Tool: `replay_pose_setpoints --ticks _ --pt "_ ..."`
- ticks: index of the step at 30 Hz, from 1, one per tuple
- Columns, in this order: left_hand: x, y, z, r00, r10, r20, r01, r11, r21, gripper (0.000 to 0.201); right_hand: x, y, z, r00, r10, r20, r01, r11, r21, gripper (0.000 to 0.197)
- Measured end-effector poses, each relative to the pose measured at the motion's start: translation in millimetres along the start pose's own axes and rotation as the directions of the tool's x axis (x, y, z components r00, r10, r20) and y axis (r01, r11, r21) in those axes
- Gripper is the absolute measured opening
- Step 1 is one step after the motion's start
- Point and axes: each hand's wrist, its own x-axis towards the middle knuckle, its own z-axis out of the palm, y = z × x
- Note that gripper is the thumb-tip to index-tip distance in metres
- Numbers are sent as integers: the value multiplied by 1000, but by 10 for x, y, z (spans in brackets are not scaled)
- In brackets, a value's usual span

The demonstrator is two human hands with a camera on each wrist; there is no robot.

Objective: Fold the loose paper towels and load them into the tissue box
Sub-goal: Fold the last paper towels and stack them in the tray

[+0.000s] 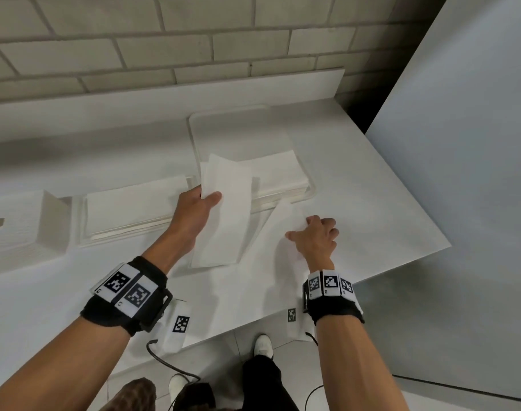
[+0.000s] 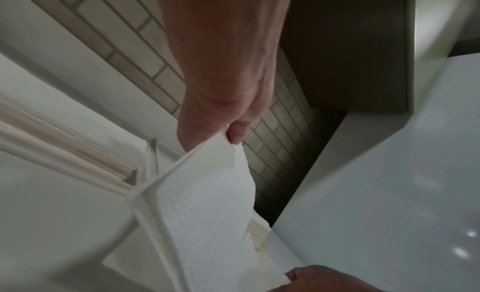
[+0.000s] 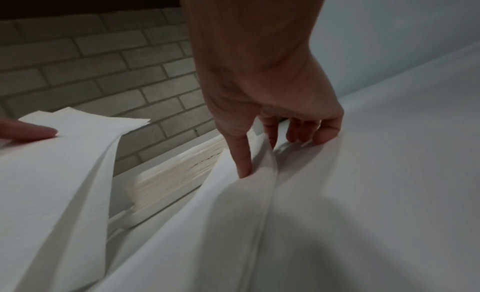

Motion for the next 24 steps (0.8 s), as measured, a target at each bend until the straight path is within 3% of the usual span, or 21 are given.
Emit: replay_pose_setpoints --ticks 3,5,6,9,12,14,18,20,22,24 --pt "6 -31 -75 999 -2 -36 1 1000 -18 23 29 -24 3 999 -46 18 45 998 53 38" --pt "-1 -33 -121 997 12 -74 -14 1000 -25 25 -2 -61 -73 994 -107 19 97 952 291 11" --pt "-3 -33 -138 996 22 -88 -25 999 -32 23 -43 -108 -135 989 -137 51 100 889 448 9" --pt "-9 -27 -170 993 32 -116 -40 997 -60 16 -263 -361 -356 931 -310 195 45 626 778 25" --pt "-17 -12 -190 996 29 -83 -35 996 -82 18 -476 -715 -427 835 -503 222 75 505 860 32" --pt "-50 7 -199 1000 7 -11 -8 990 -142 24 -572 -939 -365 828 -532 176 143 505 851 32" --pt "-184 67 -266 977 8 215 74 926 -369 45 -668 -1222 -143 868 -495 38 290 567 771 21" --pt "-236 62 -342 982 39 186 34 928 -370 41 -703 -1283 -43 868 -496 34 298 574 763 25" --pt "-267 41 -446 994 76 80 -48 951 -306 29 -719 -1291 41 857 -511 64 279 564 777 46" --pt "-285 7 -583 995 95 37 -80 955 -285 24 -740 -1277 93 814 -557 163 215 551 806 64"
